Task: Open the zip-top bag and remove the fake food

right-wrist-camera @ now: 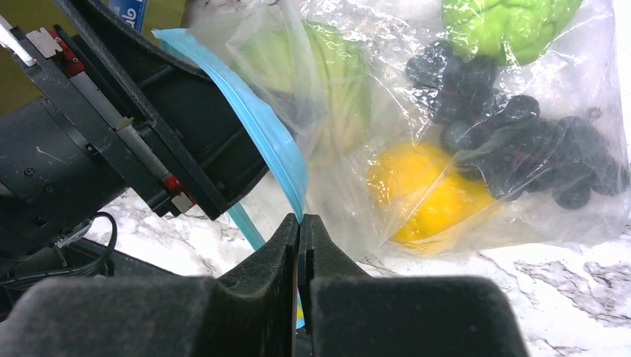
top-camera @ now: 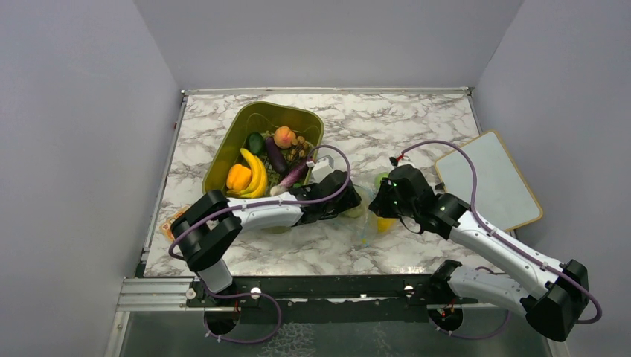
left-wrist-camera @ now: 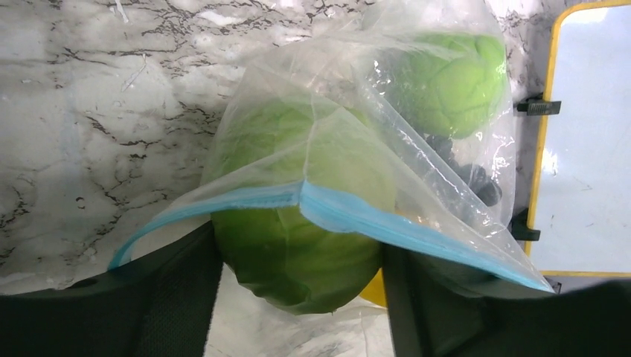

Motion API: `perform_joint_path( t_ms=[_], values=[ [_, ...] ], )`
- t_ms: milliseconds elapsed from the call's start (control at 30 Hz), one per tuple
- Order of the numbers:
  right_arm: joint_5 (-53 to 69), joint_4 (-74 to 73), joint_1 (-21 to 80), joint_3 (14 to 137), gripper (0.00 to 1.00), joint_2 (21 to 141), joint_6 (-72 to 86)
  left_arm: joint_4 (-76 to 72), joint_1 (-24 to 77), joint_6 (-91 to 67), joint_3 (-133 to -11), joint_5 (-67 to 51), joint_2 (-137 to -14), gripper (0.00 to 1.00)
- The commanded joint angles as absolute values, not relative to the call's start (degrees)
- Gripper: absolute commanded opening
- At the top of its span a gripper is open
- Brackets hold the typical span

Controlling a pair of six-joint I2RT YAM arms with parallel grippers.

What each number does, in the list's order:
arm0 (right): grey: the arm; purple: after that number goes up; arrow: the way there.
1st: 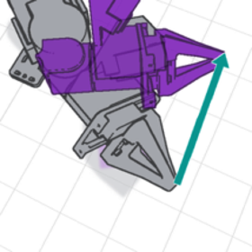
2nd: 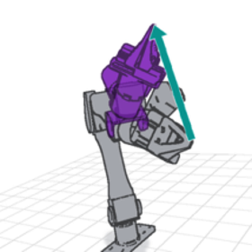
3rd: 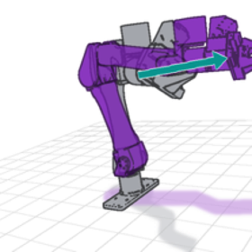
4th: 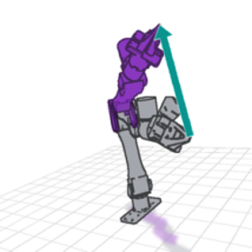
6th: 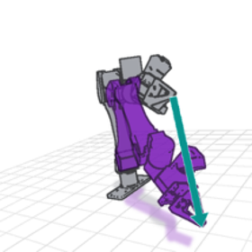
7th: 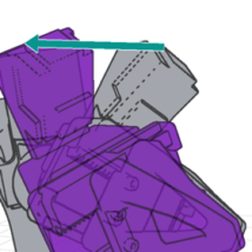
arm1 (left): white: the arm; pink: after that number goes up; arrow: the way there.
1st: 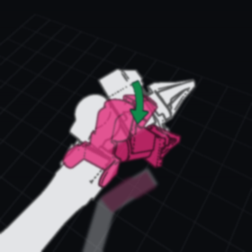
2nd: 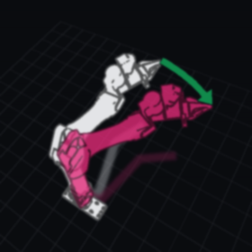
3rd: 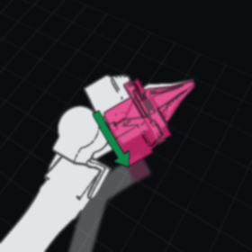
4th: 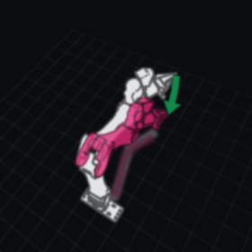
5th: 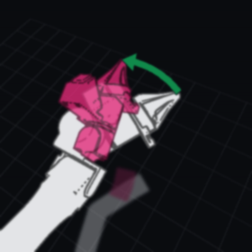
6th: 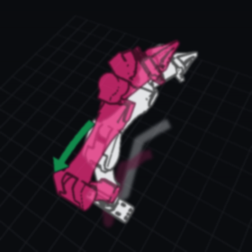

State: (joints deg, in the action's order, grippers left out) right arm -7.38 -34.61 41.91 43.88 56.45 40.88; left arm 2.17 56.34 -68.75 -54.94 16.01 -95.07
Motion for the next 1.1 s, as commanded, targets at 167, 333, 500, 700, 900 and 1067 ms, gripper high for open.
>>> perform_joint_path(
  t_ms=[167, 333, 500, 700, 900, 1067],
  values=[
    [-7.5, -34.0, 42.1, 43.2, 0.03, 55.6, 41.5, 1.9, 56.0, -67.6, -53.7, 18.9, -91.9, 0.44],
    [-7.2, -33.7, 42.1, 43.2, 0.03, 56.0, 41.5, 1.7, 56.1, -65.6, -53.3, 17.1, -90.0, 0.34],
    [-7.4, -33.7, 42.1, 43.4, 0.03, 56.3, 41.4, 1.6, 56.3, -61.5, -54.0, 15.3, -88.4, 0.27],
    [-7.8, -33.7, 42.1, 43.2, 0.03, 56.2, 41.4, 3.8, 56.9, -59.1, -53.9, 14.2, -86.7, 0.22],
    [-8.4, -33.9, 42.1, 43.3, 0.03, 56.2, 41.3, 7.0, 57.0, -54.4, -56.0, 8.9, -86.2, 0.21],
    [-10.0, -33.5, 42.1, 43.3, 0.03, 56.1, 41.4, 11.3, 57.4, -49.6, -57.5, 3.9, -84.7, 0.12]
  ],
)
